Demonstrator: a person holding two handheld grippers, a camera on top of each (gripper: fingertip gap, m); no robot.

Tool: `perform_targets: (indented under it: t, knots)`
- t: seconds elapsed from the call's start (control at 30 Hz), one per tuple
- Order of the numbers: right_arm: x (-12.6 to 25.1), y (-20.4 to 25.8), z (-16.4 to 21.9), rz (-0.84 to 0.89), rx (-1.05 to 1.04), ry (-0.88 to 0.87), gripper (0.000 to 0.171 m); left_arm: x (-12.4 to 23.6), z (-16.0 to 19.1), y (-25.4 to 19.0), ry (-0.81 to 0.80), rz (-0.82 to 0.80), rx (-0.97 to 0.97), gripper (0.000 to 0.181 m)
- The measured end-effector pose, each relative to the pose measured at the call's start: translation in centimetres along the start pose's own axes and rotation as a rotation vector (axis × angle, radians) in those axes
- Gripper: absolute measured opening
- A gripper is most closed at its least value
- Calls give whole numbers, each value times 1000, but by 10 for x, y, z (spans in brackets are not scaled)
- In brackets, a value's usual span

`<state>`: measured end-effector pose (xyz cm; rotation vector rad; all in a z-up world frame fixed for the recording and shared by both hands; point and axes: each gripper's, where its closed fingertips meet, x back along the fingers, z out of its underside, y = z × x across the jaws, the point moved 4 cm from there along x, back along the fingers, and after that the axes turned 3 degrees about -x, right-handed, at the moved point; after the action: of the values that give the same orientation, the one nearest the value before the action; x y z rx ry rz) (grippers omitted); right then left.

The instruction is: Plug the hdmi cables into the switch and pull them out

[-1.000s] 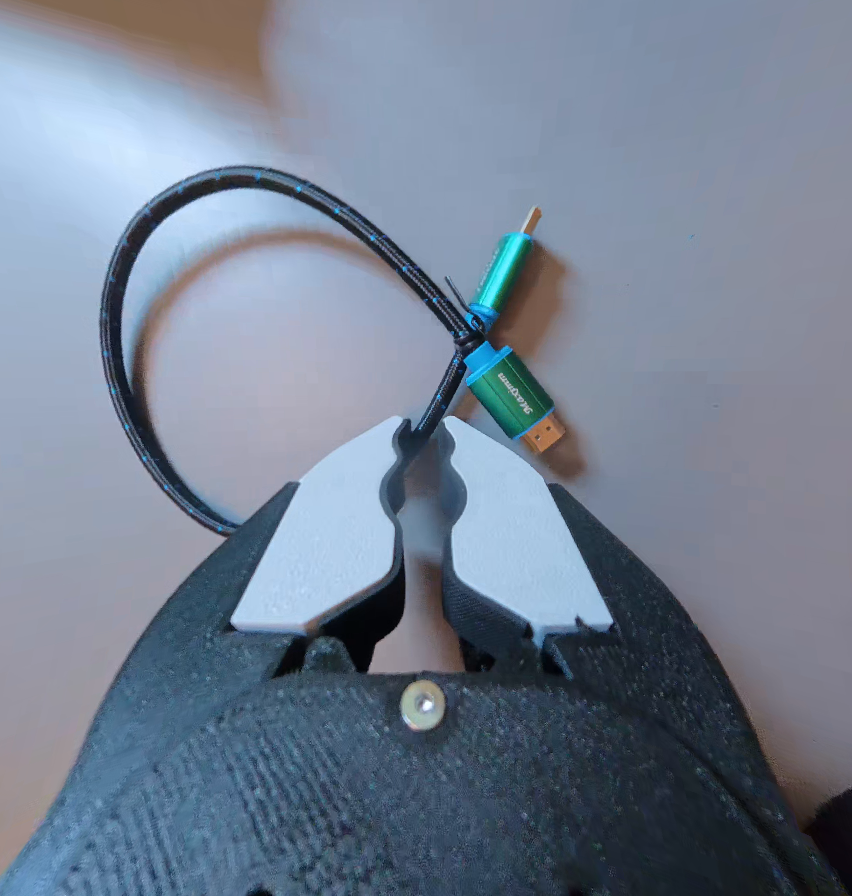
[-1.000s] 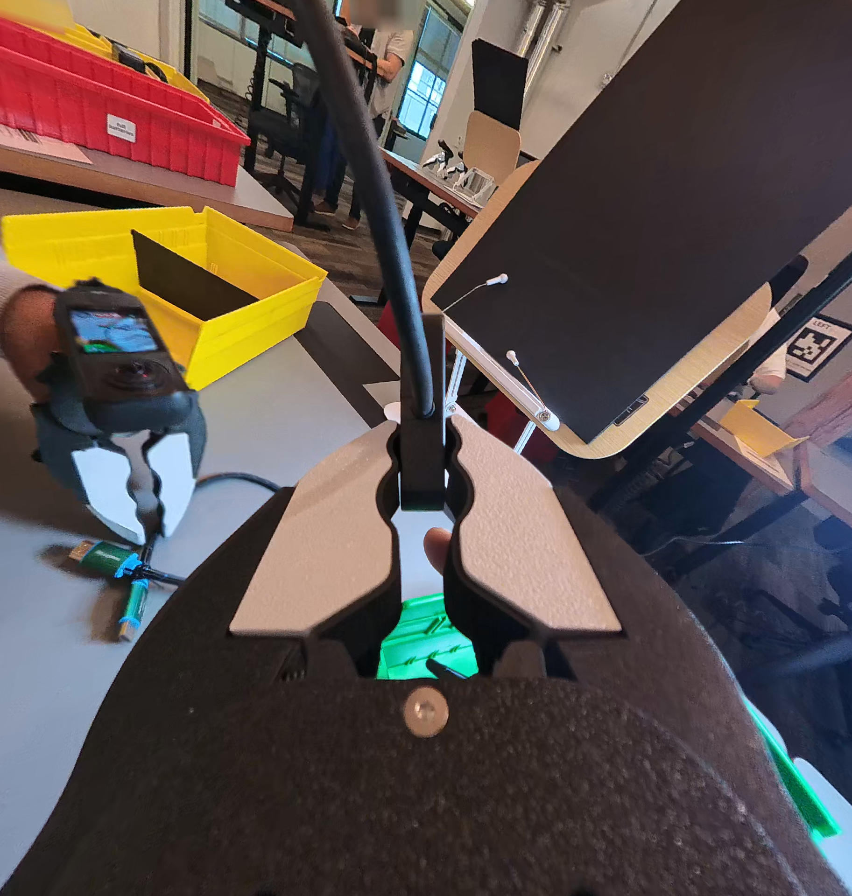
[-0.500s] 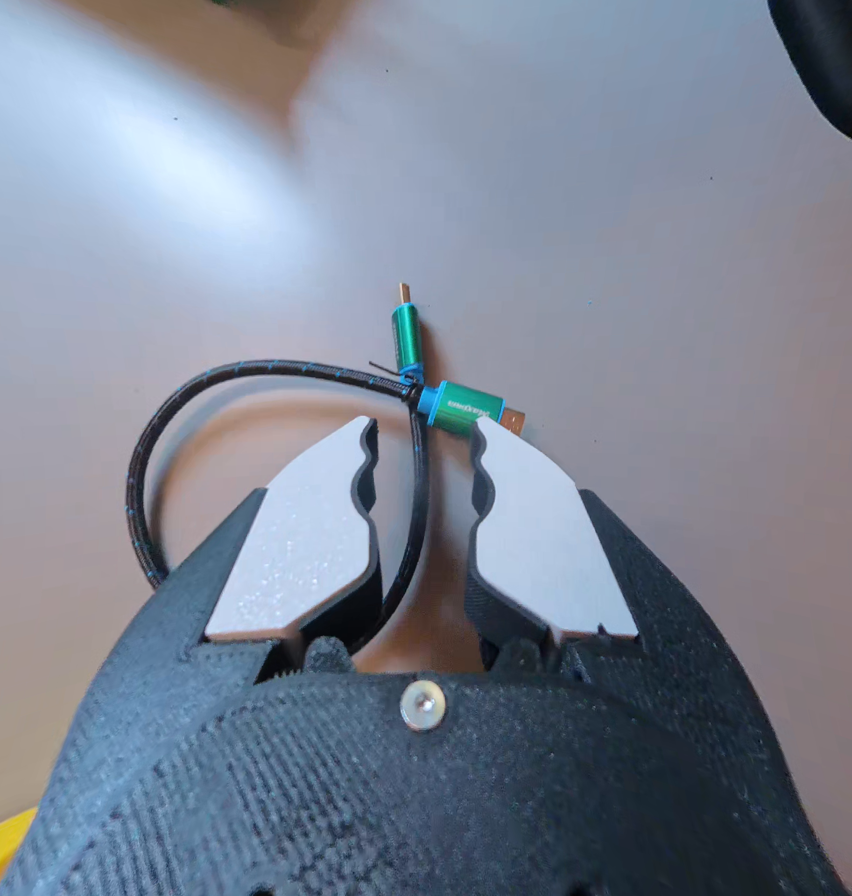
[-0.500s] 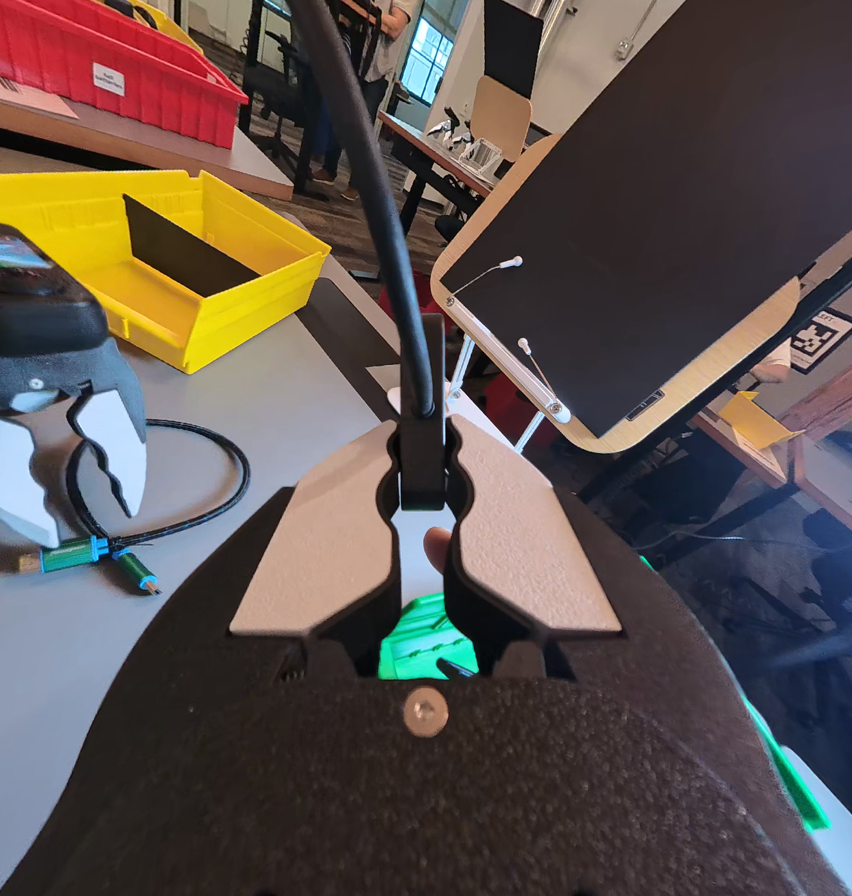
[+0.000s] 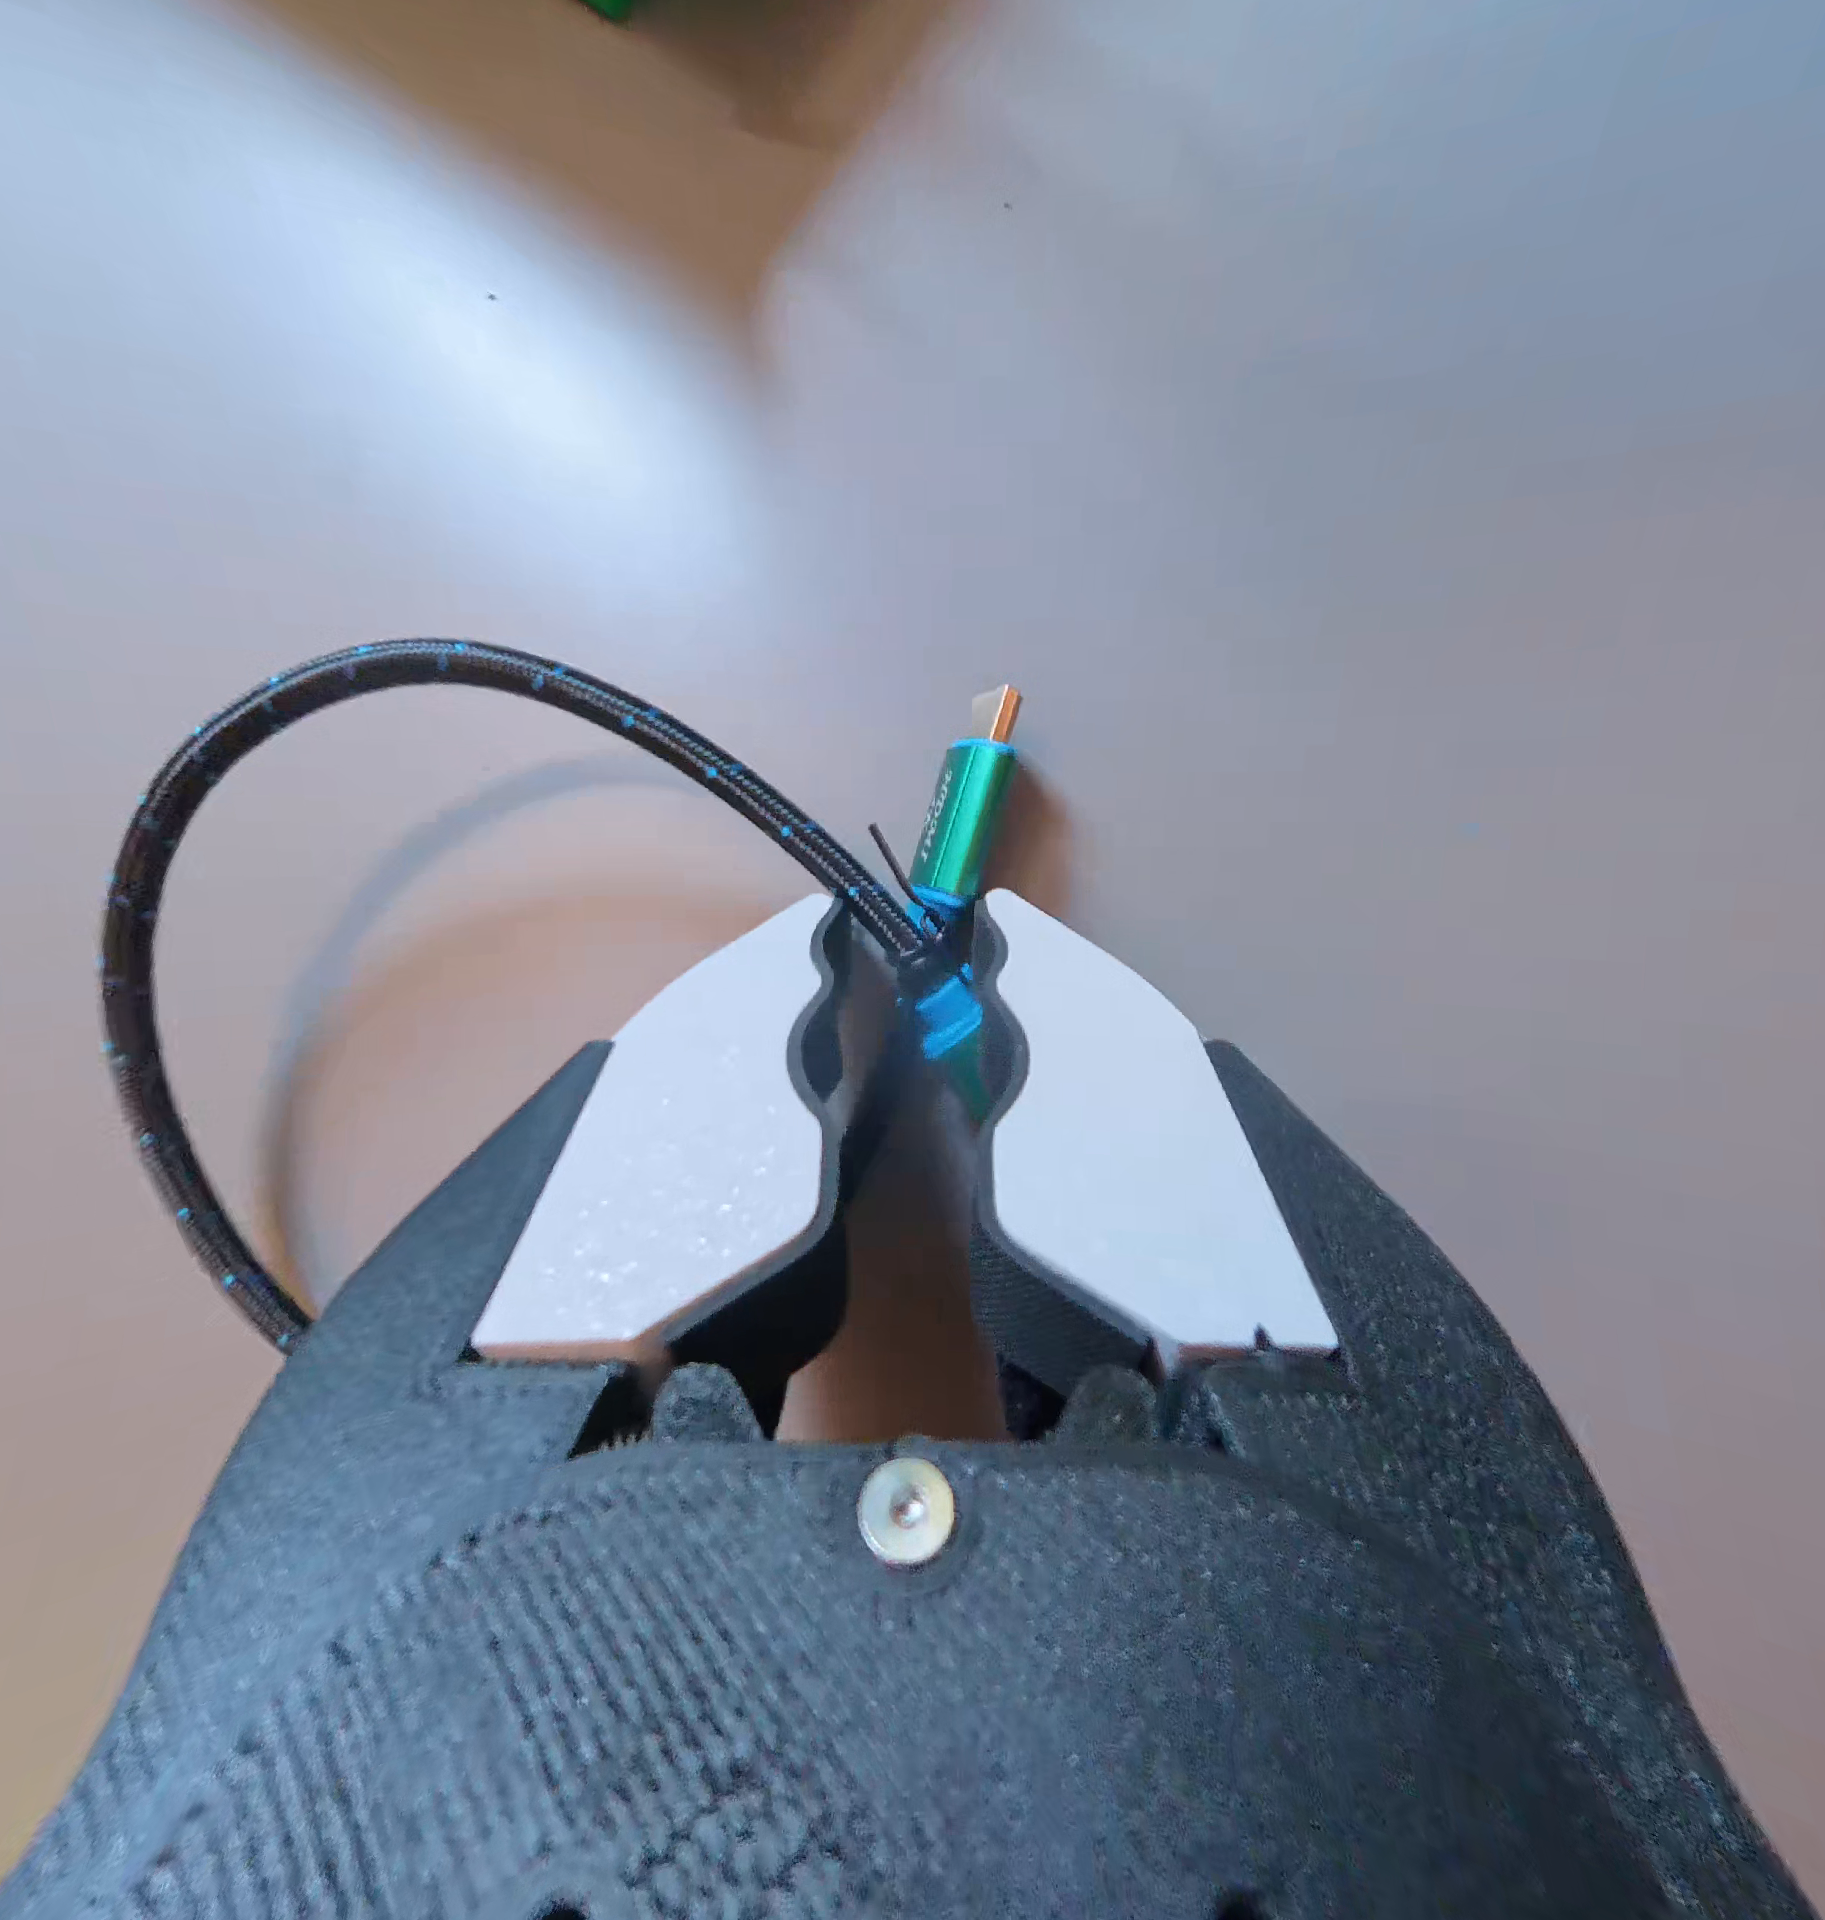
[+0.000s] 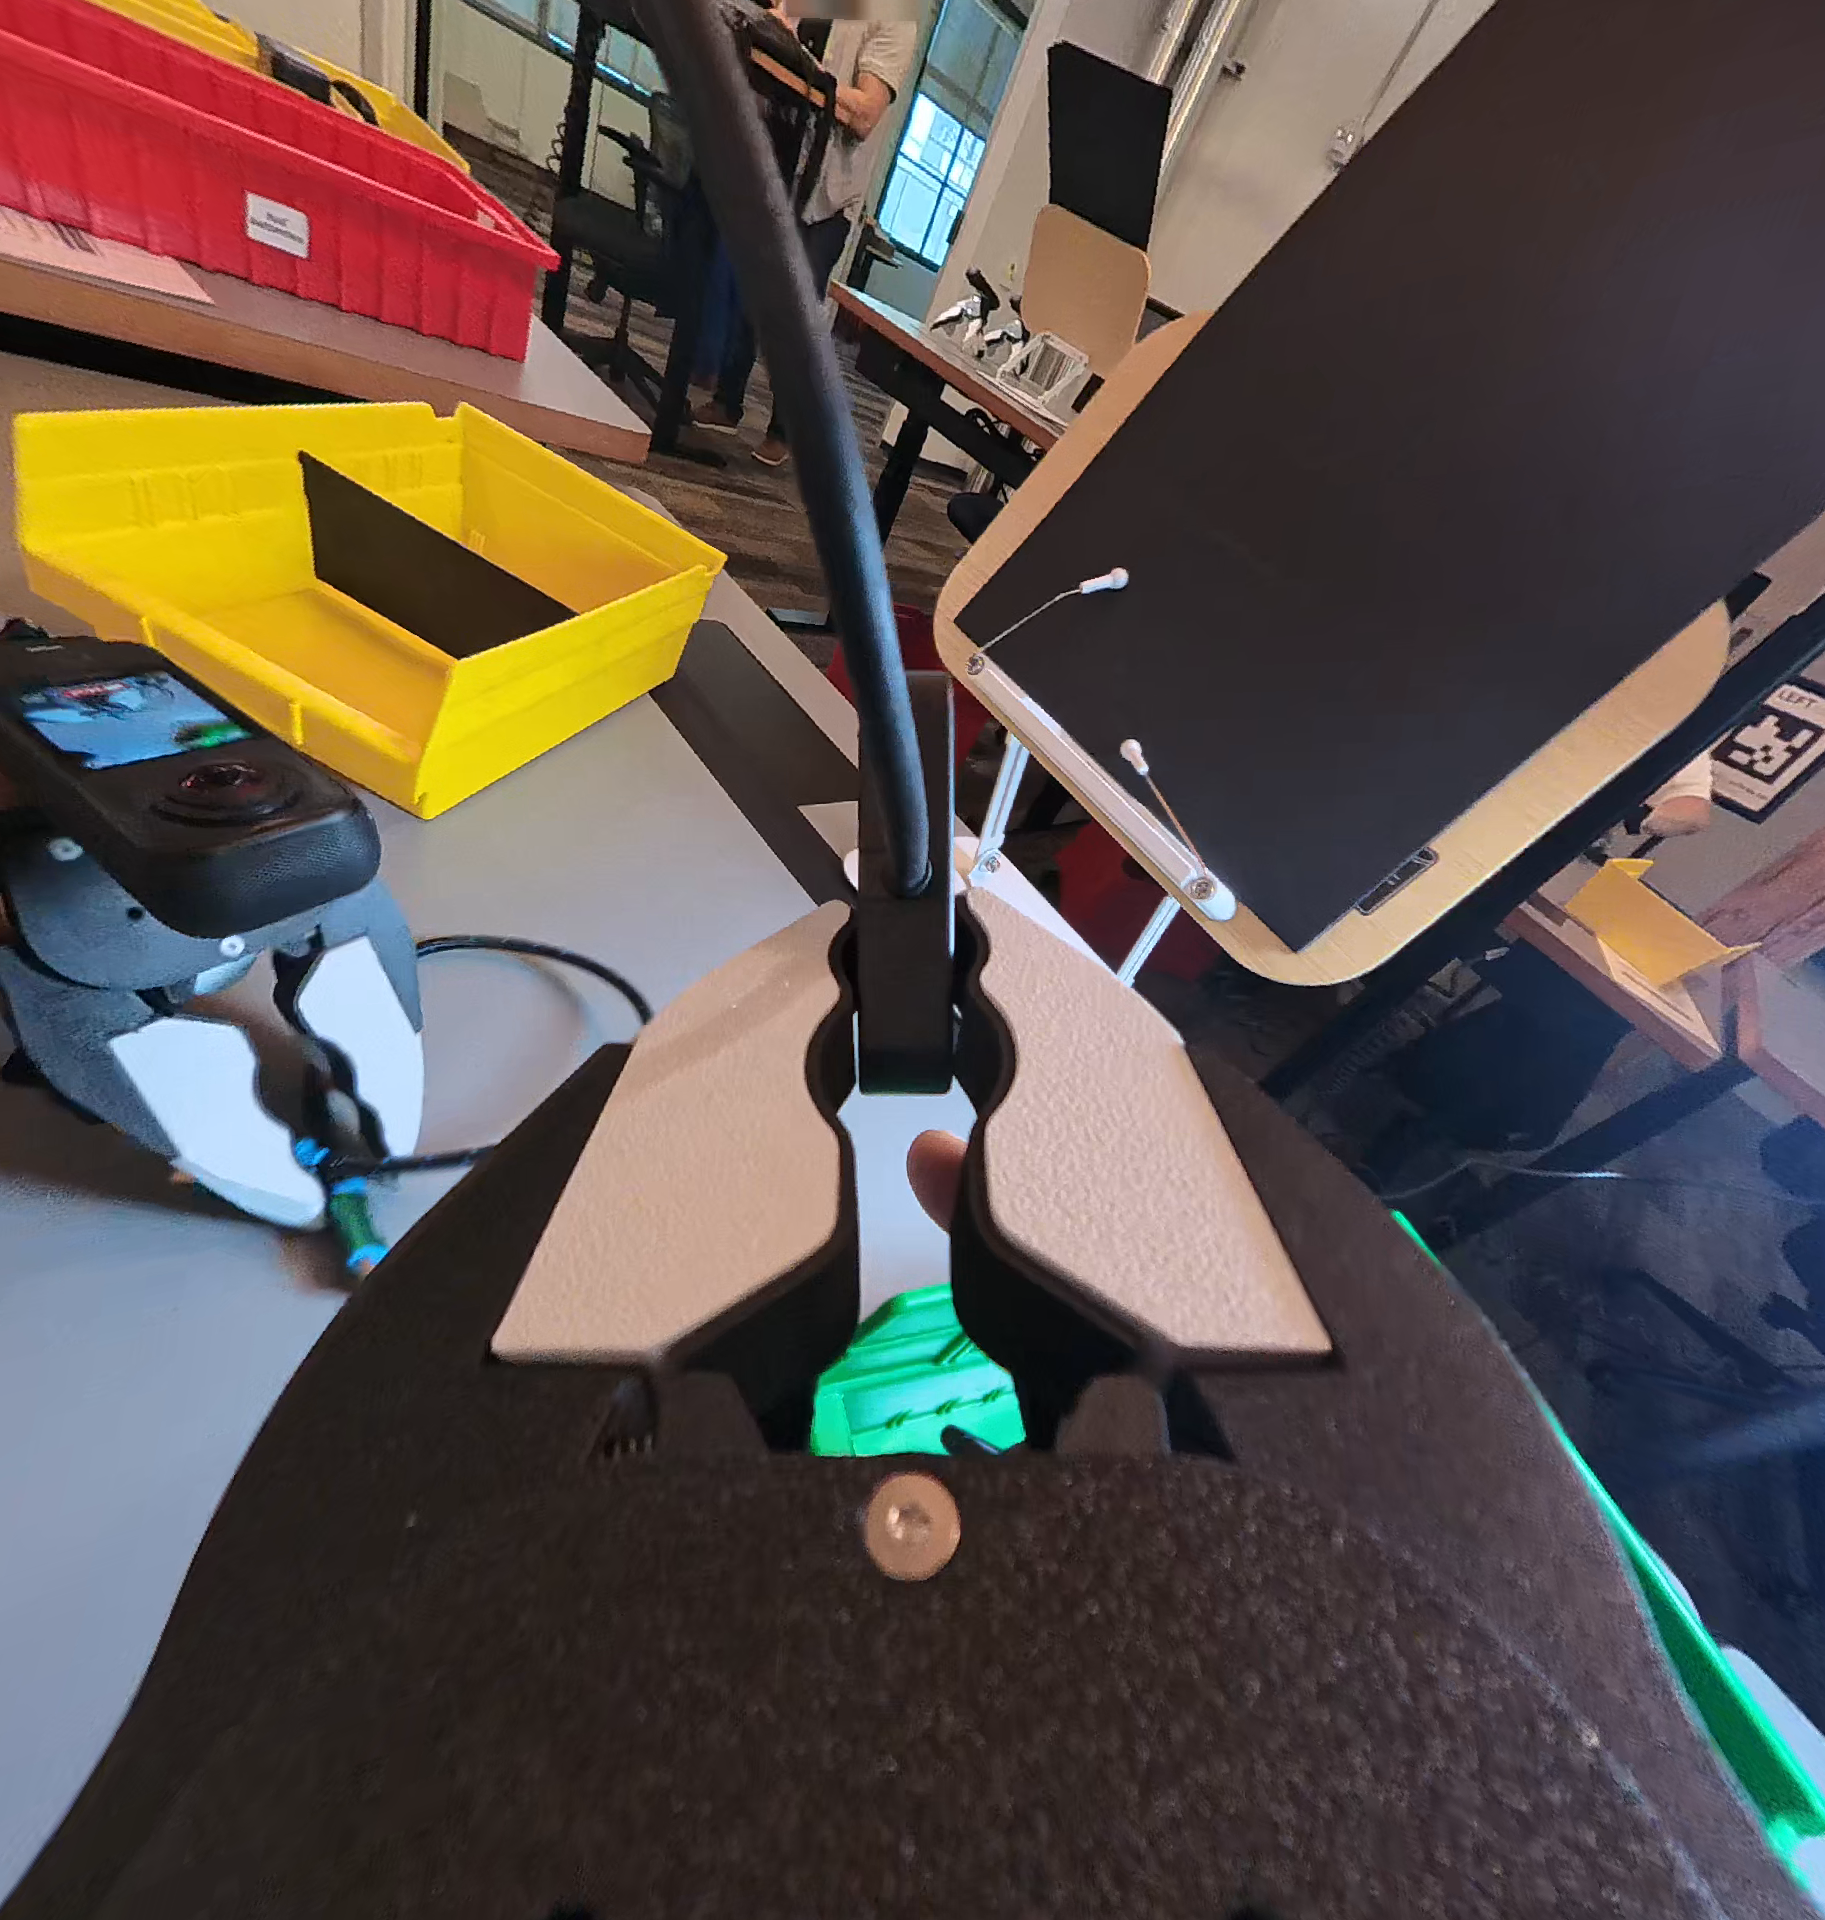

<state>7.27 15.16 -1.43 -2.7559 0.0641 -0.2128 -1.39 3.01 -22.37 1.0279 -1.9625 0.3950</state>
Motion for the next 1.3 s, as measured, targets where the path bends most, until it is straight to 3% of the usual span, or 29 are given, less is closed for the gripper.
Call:
perform_targets:
  t: [0.17, 0.37, 0.57, 0.83, 1.3]
  knots:
    - [-7, 5, 7, 15, 88, 15, 15, 22, 7, 44, 20, -229, -50, 15]
    - [-24, 17, 26, 20, 258, 54, 15, 84, -9, 99, -9, -459, -36, 14]
    - [-48, 45, 54, -4, 533, 128, 14, 126, -24, 121, -60, -578, -34, 13]
    - [-81, 88, 88, -73, 725, 225, 15, 109, -19, 96, 40, -572, -153, 13]
    - [-86, 97, 94, -145, 538, 210, 14, 85, -19, 79, 141, -523, -204, 13]
